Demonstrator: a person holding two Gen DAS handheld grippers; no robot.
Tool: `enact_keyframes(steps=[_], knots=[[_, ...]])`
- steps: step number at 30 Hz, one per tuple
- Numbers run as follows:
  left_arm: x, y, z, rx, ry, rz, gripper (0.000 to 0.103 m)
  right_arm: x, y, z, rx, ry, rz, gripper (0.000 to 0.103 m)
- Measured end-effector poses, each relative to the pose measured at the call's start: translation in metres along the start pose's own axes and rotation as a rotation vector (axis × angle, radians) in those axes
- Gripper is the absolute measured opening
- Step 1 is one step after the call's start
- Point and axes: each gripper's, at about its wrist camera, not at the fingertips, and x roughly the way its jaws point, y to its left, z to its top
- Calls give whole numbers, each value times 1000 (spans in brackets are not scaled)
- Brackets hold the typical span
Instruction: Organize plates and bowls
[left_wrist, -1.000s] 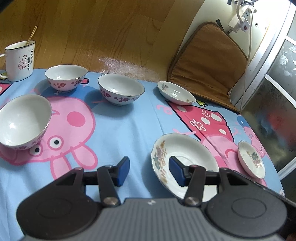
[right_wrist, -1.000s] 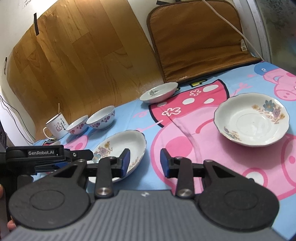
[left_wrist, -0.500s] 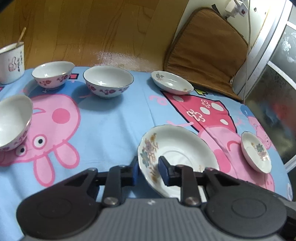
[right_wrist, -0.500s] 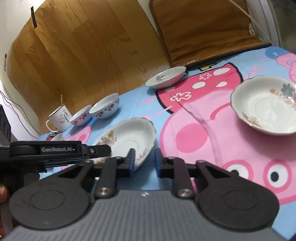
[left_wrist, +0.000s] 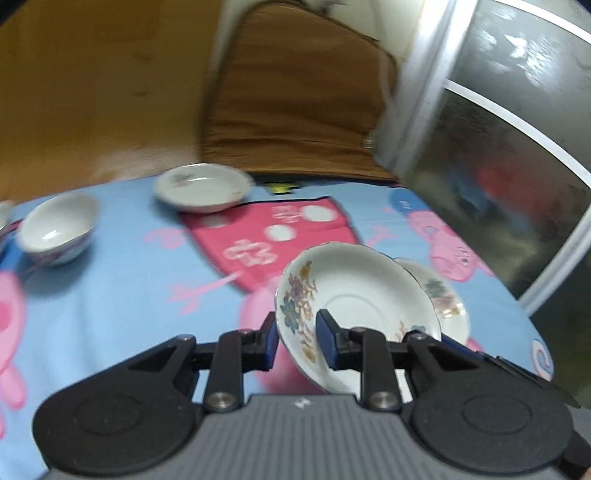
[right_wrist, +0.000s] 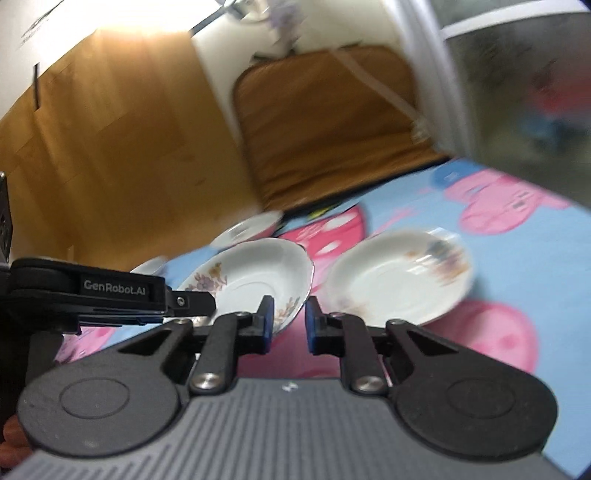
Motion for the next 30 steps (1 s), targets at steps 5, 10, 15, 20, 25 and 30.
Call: enact_keyframes(steps=[5, 10, 15, 20, 25, 30], knots=[[25, -23, 9, 39, 25, -23, 23, 0, -25, 4, 28, -20, -64, 20], [42, -37, 16, 63, 38, -35, 23, 5, -38, 9, 49, -27, -94, 21], [52, -43, 20, 79, 45, -32, 23, 10, -41, 10, 48, -26, -115, 23], [58, -49, 20, 111, 33, -17, 24, 12, -41, 9, 45, -51, -166, 45], [50, -40, 22, 80, 9, -18, 28, 8, -40, 10, 20, -86, -204, 50], [28, -2, 16, 13, -29, 23, 31, 9, -38, 9, 10, -92, -231, 58]])
